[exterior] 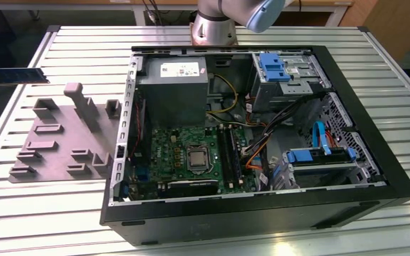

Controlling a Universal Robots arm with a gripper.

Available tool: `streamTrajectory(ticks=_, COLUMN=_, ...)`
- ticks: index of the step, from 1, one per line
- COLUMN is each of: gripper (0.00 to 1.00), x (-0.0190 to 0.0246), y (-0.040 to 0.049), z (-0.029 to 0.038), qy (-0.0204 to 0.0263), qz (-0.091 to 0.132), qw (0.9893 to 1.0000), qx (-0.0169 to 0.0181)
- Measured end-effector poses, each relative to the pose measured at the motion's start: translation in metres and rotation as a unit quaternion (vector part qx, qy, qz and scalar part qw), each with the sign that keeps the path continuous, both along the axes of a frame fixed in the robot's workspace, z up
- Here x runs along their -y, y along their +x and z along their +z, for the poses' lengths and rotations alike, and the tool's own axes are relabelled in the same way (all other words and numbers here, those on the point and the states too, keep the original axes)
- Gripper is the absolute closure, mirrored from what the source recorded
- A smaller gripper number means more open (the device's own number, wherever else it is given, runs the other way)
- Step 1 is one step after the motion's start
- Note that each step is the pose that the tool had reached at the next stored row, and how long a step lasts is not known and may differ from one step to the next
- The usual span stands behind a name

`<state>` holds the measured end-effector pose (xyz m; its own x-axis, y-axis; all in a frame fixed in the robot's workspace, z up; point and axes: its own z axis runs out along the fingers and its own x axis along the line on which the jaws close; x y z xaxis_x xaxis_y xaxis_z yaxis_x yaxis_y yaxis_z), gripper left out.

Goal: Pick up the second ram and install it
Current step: 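Pick up the second ram and move it above second insertion slot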

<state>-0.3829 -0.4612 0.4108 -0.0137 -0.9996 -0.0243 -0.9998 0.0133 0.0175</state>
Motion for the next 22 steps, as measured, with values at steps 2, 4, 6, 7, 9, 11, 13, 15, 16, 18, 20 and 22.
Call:
streamTrajectory(ticks=2, gripper=0.86, x=0.0, y=0.0007, z=0.0, qy=0.0, qz=0.0, qw=1.0, qx=0.0)
streamTrajectory(ticks=4, gripper=0.86, x=0.0, y=0.0013, z=0.0, qy=0.0, qz=0.0, qw=1.0, qx=0.0)
streamTrajectory(ticks=6, gripper=0.86, x=0.0, y=0.0021, z=0.0, qy=0.0, qz=0.0, qw=1.0, qx=0.0)
streamTrajectory(ticks=7, gripper=0.86, x=0.0, y=0.0025, z=0.0, qy=0.0, qz=0.0, qw=1.0, qx=0.0)
streamTrajectory(ticks=9, gripper=0.86, x=0.0, y=0.0034, z=0.0, qy=0.0, qz=0.0, qw=1.0, qx=0.0)
streamTrajectory(ticks=11, gripper=0.86, x=0.0, y=0.0042, z=-0.0001, qy=0.0, qz=0.0, qw=1.0, qx=0.0)
streamTrajectory(ticks=13, gripper=0.86, x=0.0, y=0.0049, z=0.0, qy=0.0, qz=0.0, qw=1.0, qx=0.0)
streamTrajectory(ticks=15, gripper=0.86, x=0.0, y=0.0055, z=0.0, qy=0.0, qz=0.0, qw=1.0, qx=0.0)
streamTrajectory(ticks=16, gripper=0.86, x=0.0, y=0.0059, z=0.0, qy=0.0, qz=0.0, qw=1.0, qx=0.0)
streamTrajectory(ticks=18, gripper=0.86, x=0.0, y=0.0065, z=0.0, qy=0.0, qz=0.0, qw=1.0, qx=0.0)
streamTrajectory(ticks=20, gripper=0.86, x=0.0, y=0.0071, z=0.0, qy=0.0, qz=0.0, qw=1.0, qx=0.0)
streamTrajectory(ticks=22, gripper=0.86, x=0.0, y=0.0077, z=0.0, qy=0.0, qz=0.0, qw=1.0, qx=0.0)
